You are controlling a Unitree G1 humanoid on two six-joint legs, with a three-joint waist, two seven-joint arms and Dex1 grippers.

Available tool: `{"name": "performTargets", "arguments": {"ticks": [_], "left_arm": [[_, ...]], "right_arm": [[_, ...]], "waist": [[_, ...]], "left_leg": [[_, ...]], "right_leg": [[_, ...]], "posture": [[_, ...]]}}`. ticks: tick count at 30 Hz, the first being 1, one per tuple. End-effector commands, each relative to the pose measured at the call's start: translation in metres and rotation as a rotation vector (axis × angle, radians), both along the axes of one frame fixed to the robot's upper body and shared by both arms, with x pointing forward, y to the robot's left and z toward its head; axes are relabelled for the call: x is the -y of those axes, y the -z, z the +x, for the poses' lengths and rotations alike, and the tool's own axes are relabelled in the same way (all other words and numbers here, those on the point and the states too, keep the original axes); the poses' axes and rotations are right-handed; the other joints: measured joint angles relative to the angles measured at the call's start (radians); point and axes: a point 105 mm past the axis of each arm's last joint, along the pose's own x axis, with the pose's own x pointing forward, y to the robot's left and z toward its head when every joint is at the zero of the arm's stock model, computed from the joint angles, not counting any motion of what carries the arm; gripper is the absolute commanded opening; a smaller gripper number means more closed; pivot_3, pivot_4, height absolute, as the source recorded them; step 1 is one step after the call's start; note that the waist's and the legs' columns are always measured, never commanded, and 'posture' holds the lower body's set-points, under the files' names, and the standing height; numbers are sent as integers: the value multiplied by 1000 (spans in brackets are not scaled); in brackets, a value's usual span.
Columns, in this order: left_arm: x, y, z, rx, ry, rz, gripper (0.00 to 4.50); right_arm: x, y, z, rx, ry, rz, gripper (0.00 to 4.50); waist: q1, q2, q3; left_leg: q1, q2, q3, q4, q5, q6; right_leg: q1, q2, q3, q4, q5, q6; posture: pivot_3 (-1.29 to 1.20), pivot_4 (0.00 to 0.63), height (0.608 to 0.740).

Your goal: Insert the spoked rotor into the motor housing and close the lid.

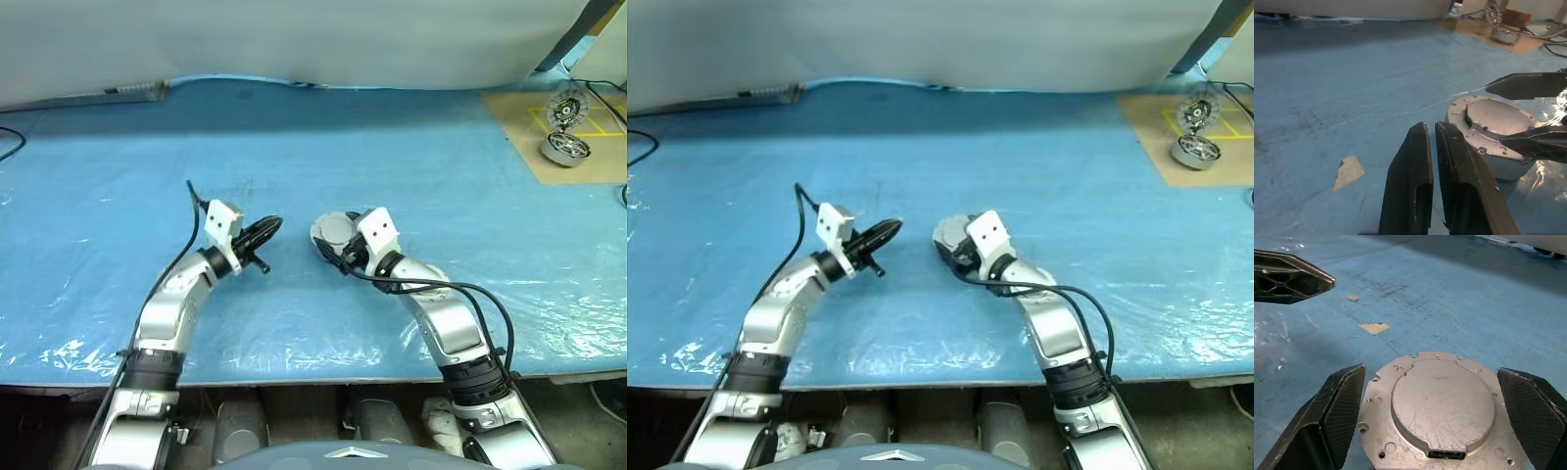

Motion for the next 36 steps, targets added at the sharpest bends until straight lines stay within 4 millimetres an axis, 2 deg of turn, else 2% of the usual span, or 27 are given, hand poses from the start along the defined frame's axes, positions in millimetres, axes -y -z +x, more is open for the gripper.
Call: {"name": "performTargets", "arguments": {"ticks": [1,10,14,17,20,21,29,36], "left_arm": [[0,-13,-11,76,-27,3,323],[1,-15,-12,105,-70,10,323],[3,-12,-14,138,-58,66,323],[5,-3,-18,137,-37,104,280],[7,4,-21,135,-21,135,280],[7,5,-22,136,-20,139,280],[10,4,-20,134,-27,124,280],[15,7,-6,-11,26,80,280]], "right_arm": [[-2,-5,2,16,5,-5,4500],[3,3,6,-23,36,-20,4500],[3,6,6,-29,36,-36,4500],[2,7,6,-19,36,-48,4022],[1,7,6,-13,36,-52,3029],[1,7,6,-10,34,-55,2939],[0,10,7,-12,39,-84,2939],[-1,21,7,-47,33,-138,2939]], "waist": [[0,0,0],[0,0,0],[0,0,0],[0,0,0],[0,0,0],[0,0,0],[0,0,0],[-1,0,0]], "left_leg": [[0,0,0,0,0,0],[0,0,0,1,0,0],[0,0,0,1,0,0],[0,0,0,1,0,0],[1,0,0,1,0,0],[1,0,0,1,0,0],[2,0,0,1,0,0],[6,0,1,2,0,0]], "right_leg": [[0,0,0,0,0,0],[0,0,0,1,0,0],[0,0,0,1,0,0],[0,0,1,1,0,0],[0,0,1,2,0,0],[0,0,1,2,0,0],[0,0,1,3,0,0],[3,0,2,4,0,0]], "posture": [[0,150,740],[0,150,740],[0,150,740],[0,150,740],[0,150,740],[0,150,740],[0,150,740],[0,150,740]]}}
